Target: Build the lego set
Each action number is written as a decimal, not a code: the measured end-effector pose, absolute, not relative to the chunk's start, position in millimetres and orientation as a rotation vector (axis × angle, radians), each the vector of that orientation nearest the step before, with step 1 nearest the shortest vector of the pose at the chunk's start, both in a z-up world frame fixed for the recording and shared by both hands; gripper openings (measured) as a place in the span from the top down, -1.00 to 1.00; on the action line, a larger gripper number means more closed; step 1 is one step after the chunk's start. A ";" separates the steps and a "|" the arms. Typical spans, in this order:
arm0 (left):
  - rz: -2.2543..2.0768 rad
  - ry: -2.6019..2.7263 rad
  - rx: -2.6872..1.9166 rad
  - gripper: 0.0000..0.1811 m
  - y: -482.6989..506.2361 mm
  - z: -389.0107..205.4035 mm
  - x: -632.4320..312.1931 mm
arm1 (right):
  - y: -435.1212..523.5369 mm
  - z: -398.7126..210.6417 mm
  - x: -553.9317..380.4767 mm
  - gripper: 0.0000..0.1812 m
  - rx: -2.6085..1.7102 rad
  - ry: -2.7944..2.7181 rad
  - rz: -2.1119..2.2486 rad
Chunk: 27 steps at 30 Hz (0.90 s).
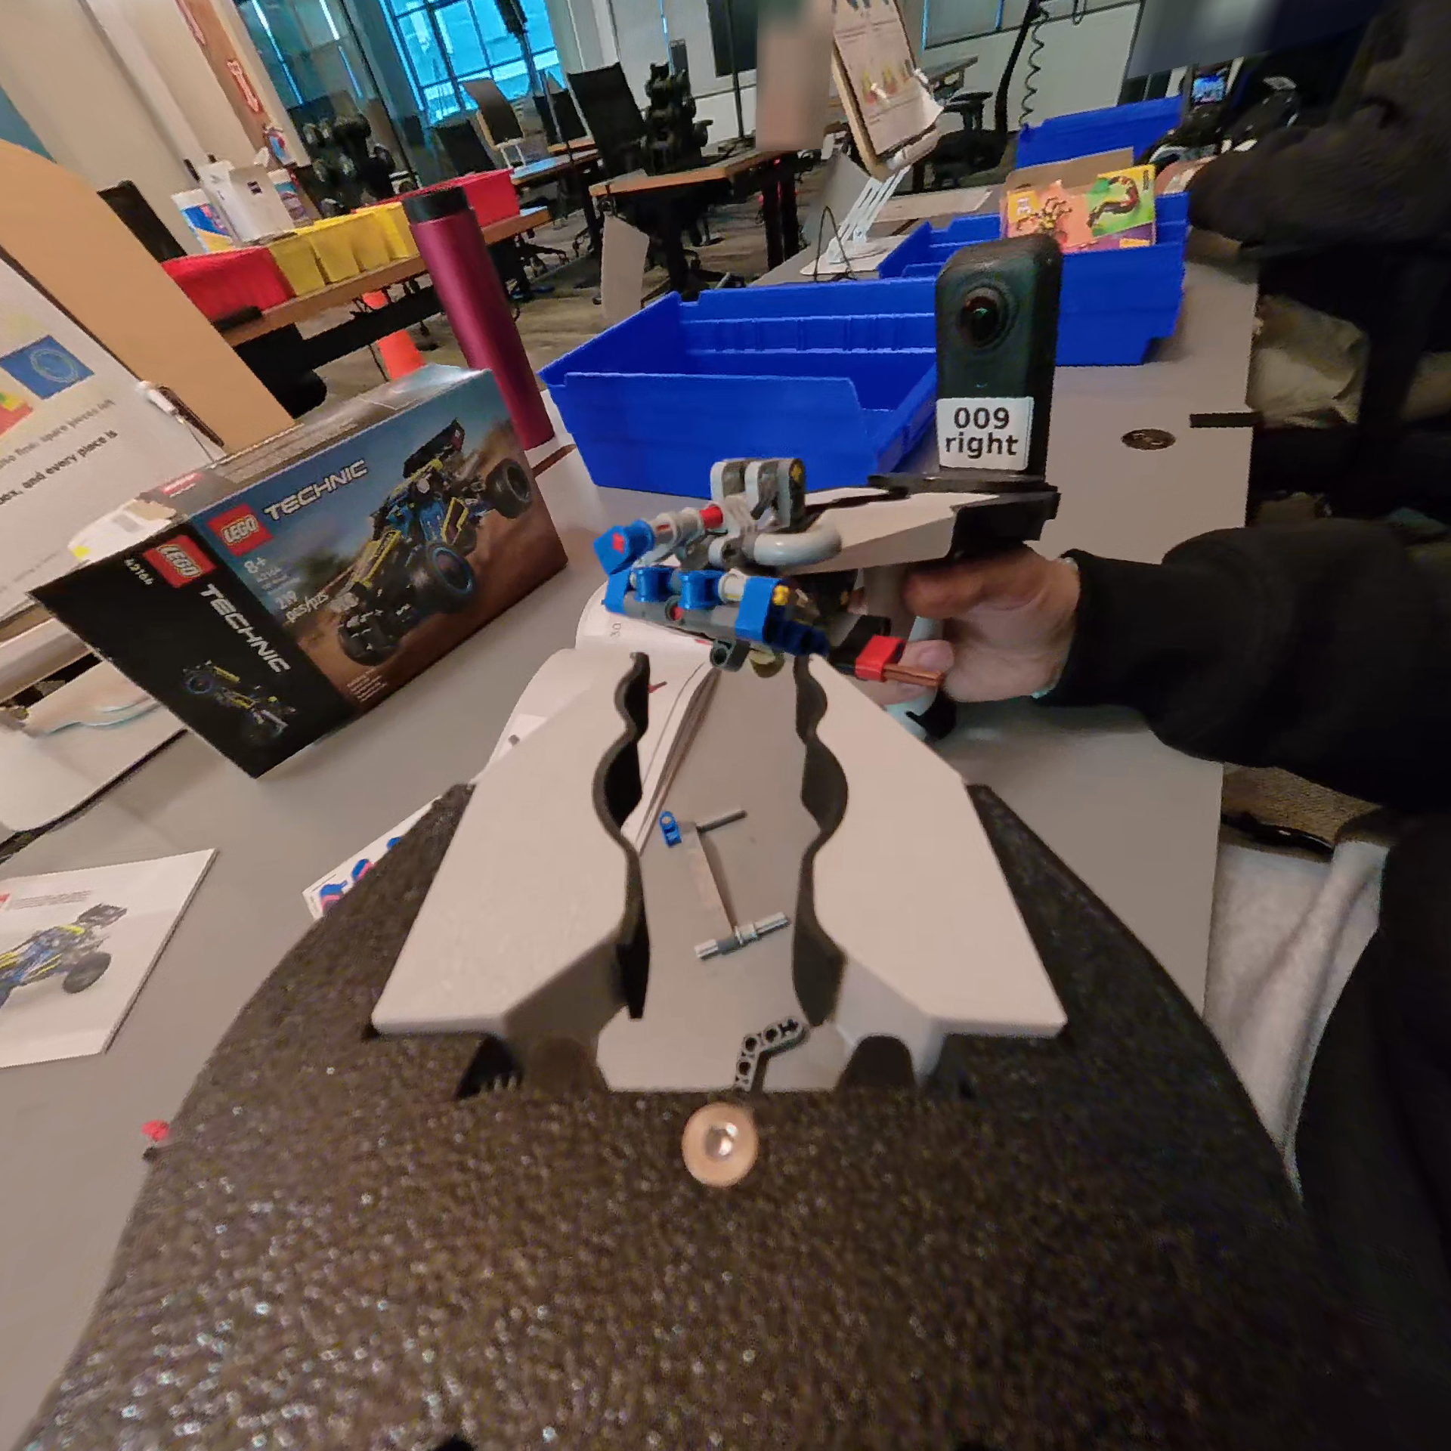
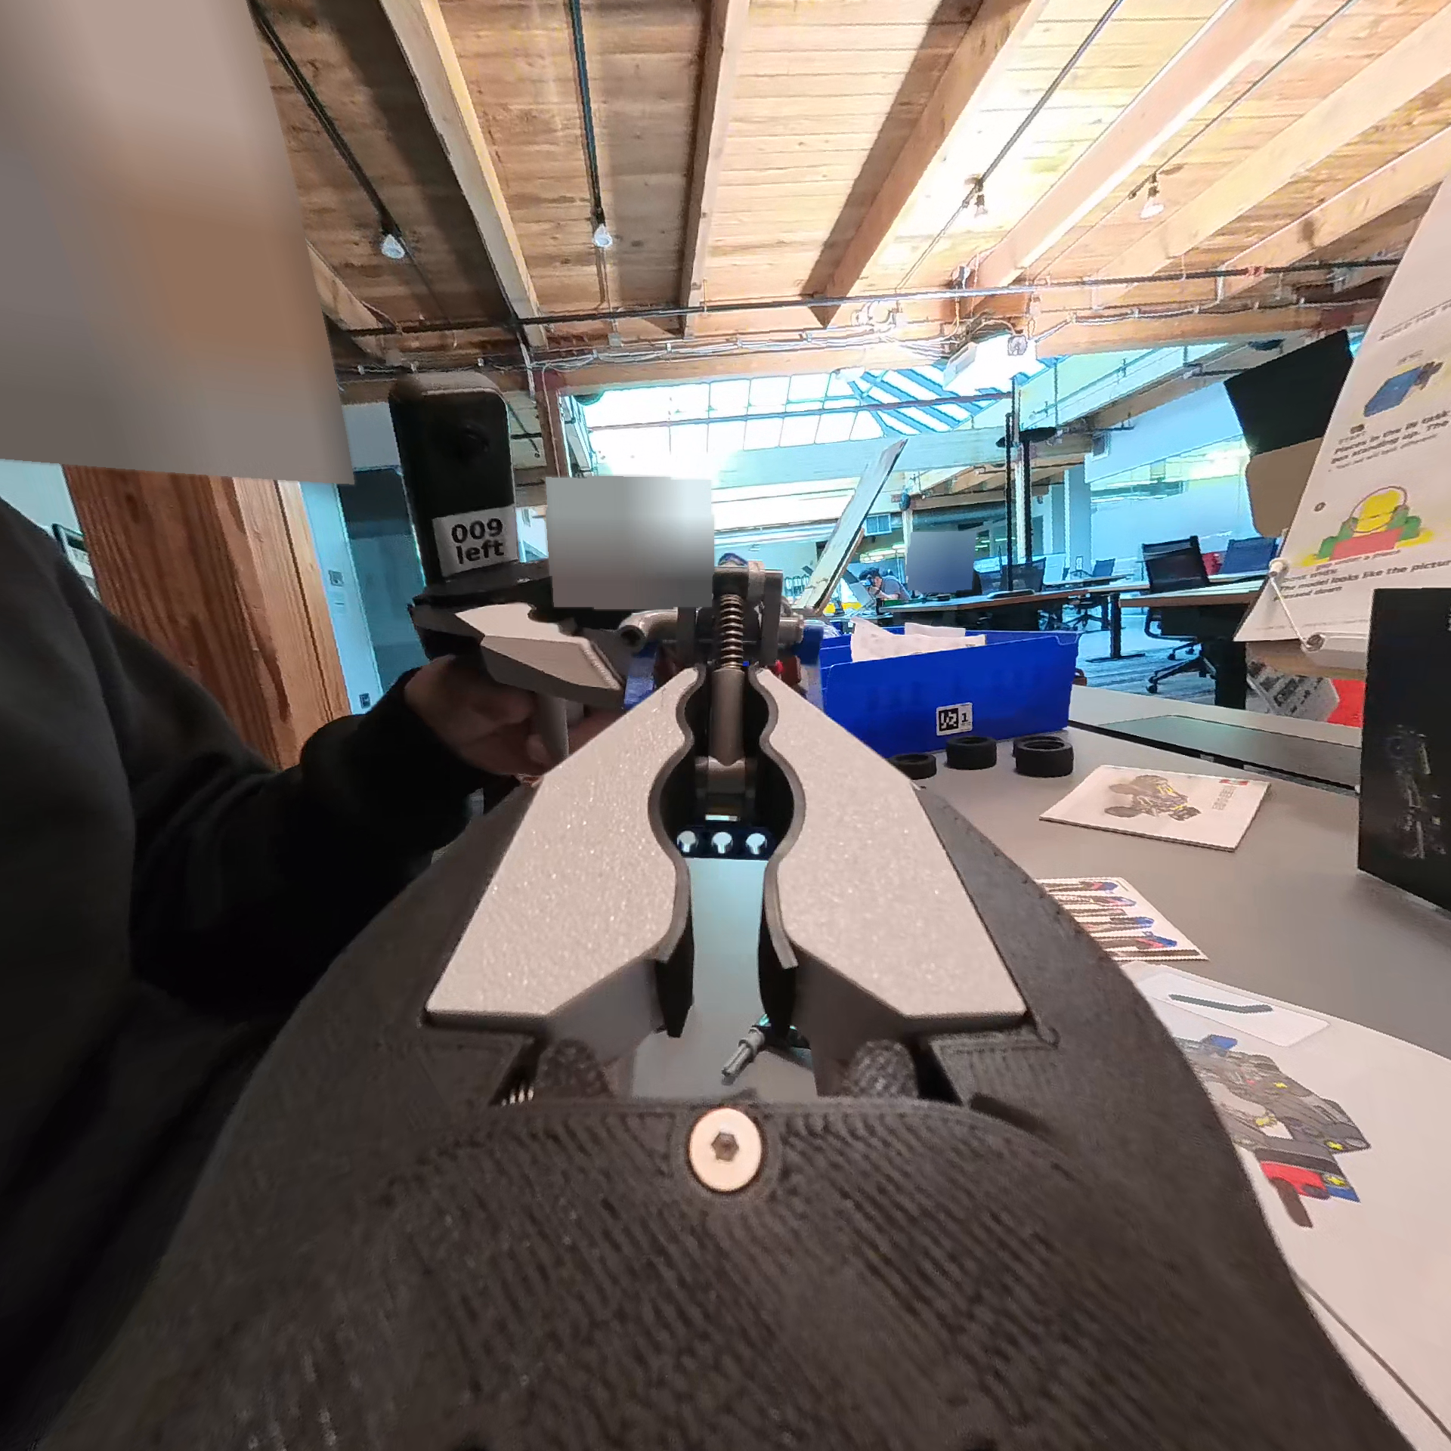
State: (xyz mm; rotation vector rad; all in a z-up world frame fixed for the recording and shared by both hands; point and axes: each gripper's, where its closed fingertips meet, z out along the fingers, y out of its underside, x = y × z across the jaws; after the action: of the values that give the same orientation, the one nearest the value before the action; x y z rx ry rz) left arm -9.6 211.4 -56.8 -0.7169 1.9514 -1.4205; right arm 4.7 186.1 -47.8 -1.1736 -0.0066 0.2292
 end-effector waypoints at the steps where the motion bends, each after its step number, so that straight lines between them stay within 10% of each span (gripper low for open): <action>1: -1.418 1.957 -0.715 0.62 211.0 -56.9 -10.2 | 186.0 -47.8 4.9 0.95 -1.174 -0.007 0.224; 27: -1.239 1.815 -0.529 0.72 206.2 -49.4 -3.4 | 194.7 -56.2 2.2 0.95 -1.233 -0.014 0.177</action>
State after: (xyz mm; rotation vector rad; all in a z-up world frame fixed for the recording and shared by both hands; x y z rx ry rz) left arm -3.4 206.2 -49.4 -0.5292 1.8148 -1.2389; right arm 2.2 194.7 -56.2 -1.2333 -0.0144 0.1771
